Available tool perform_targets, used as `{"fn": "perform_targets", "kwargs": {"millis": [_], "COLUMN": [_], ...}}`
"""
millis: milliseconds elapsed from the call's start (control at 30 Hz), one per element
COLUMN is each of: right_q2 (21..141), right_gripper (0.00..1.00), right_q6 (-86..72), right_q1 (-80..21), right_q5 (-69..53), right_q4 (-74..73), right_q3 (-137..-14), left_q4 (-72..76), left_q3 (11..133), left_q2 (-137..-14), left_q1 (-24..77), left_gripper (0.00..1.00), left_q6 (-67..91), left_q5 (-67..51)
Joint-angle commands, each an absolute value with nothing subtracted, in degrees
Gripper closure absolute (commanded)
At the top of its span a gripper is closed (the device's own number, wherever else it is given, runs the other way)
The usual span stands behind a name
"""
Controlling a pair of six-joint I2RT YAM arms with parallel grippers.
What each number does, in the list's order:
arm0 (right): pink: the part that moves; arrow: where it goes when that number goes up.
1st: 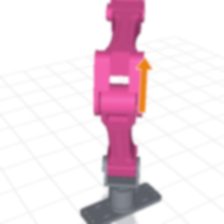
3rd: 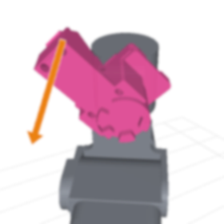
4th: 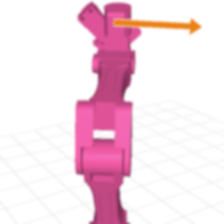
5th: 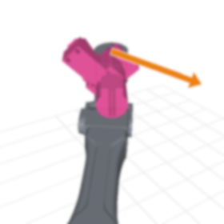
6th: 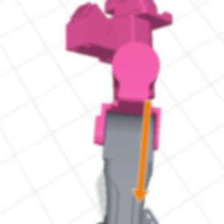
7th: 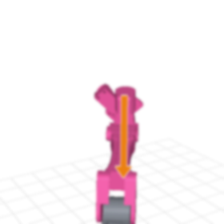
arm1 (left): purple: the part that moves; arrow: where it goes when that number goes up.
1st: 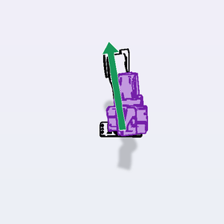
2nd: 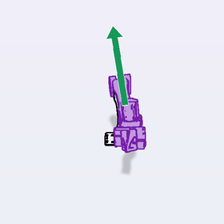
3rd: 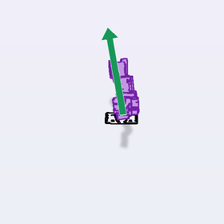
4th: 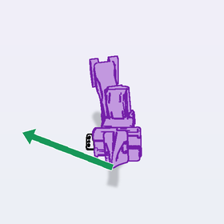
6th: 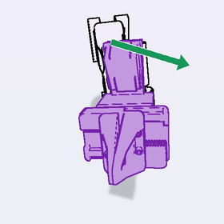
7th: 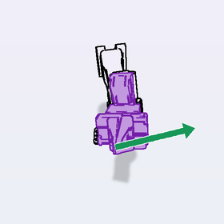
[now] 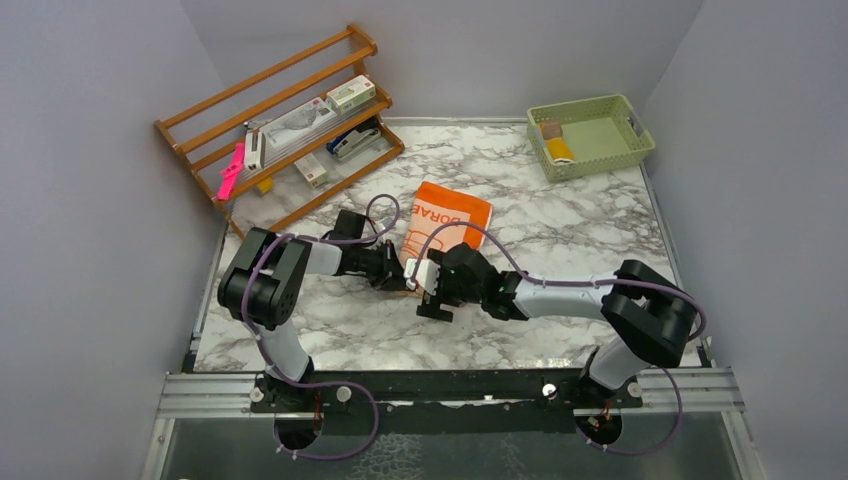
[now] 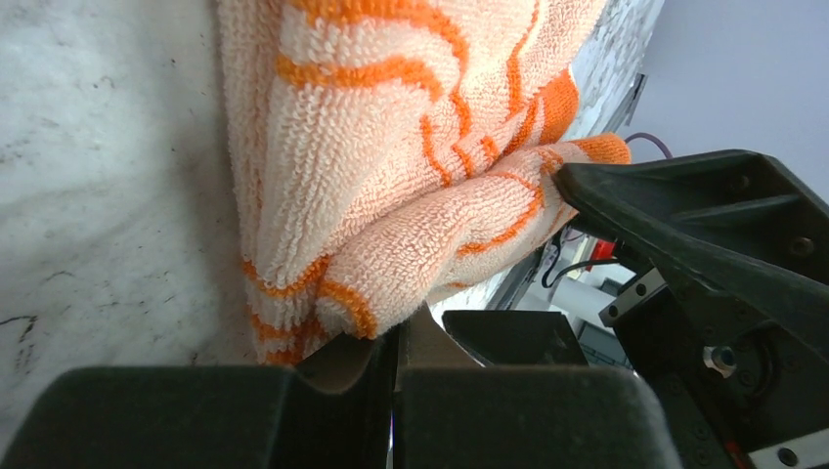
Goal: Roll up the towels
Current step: Roll the towel at the center of the board.
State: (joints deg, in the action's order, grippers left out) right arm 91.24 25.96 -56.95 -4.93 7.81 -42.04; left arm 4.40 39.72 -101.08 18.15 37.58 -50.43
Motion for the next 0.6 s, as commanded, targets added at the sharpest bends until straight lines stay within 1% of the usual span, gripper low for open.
{"fn": "perform_targets", "kwargs": {"millis": [0, 167, 267, 433, 567], "right_q2": [89.63, 95.64, 99.01, 100.65, 102.82], "right_gripper": [0.07, 0.13, 0.21, 0.27, 0.32], "right_q6": [27.9, 26.32, 23.36, 18.62, 15.0], "right_q1": [-57.36, -57.38, -57.37, -57.34, -57.3], "right_q5": [-2.66, -3.26, -3.15, -4.43, -6.24], "right_q4": [11.04, 5.95, 1.13, -4.06, -11.59], "right_q3": [-42.07, -45.52, -48.46, -49.95, -52.42], "left_q4": [2.1, 1.57, 0.39, -1.44, -2.09], "left_q3": [39.52, 40.01, 40.91, 42.36, 43.24], "left_q2": [-104.72, -104.69, -104.5, -103.98, -103.12], "left_q1": [18.45, 18.37, 17.93, 15.33, 12.39], "left_gripper": [1.0, 1.0, 1.0, 1.0, 1.0], "left_q6": [34.64, 34.66, 34.6, 34.53, 34.63], "left_q5": [-44.57, -45.42, -46.85, -49.44, -52.48]}}
